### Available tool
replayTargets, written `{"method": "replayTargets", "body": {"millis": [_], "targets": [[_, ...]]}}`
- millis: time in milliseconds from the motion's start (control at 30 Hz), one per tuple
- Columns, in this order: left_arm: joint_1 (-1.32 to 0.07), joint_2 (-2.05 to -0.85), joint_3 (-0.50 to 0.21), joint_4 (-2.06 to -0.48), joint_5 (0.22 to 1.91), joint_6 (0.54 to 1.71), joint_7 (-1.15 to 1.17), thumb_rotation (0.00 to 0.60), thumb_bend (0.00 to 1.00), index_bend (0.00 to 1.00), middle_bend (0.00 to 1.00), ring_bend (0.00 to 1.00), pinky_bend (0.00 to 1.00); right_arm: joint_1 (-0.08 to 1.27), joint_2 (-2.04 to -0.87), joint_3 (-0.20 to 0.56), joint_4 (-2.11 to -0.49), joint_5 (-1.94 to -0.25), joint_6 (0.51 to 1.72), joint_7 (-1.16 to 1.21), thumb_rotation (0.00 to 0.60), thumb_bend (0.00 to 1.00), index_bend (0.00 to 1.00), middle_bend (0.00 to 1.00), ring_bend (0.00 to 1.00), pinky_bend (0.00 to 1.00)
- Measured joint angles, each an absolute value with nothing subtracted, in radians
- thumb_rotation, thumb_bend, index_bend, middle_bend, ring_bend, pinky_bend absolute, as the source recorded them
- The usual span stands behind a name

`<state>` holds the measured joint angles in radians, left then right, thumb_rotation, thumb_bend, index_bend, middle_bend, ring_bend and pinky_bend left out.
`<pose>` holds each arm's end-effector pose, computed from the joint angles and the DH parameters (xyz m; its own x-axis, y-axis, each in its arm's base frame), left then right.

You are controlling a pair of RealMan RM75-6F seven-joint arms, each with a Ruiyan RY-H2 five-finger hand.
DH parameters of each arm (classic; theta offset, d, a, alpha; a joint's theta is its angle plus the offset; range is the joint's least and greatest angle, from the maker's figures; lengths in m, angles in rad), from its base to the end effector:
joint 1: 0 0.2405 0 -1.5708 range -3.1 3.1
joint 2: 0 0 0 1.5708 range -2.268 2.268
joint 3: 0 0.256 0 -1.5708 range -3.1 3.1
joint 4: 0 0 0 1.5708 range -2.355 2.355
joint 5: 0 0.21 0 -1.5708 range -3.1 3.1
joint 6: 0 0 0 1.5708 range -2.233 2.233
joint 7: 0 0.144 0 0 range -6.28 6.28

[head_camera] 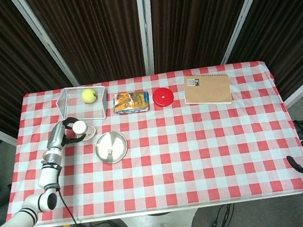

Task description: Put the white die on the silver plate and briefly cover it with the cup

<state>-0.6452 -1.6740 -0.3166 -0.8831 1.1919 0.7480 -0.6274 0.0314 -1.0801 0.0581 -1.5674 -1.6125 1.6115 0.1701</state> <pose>-0.2766 0.4025 0.0100 -0.2514 0.2317 0.9398 0.9653 0.1316 0.2257 -0.3082 -0.1651 0.1862 0.3120 0.1000 0.9448 -0.9432 -0.0872 0.3206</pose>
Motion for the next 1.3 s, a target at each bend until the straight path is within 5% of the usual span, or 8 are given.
{"method": "replayTargets", "body": {"millis": [400,1300], "targets": [[-0.565,-1.483,-0.197,-1.296,1.365,0.876,-0.609,0.6,0.3,0.5,0.39,0.22,0.26,0.045,-1.086,0.057,-1.551,-1.616,1.595,0.187,0.6,0.17,0.04,0.13,0.0,0.0],[-0.654,-1.699,-0.227,-1.068,1.208,0.823,-0.364,0.6,0.3,0.5,0.37,0.22,0.21,0.032,-1.082,0.048,-1.546,-1.617,1.609,0.197,0.6,0.17,0.04,0.13,0.0,0.0]]}}
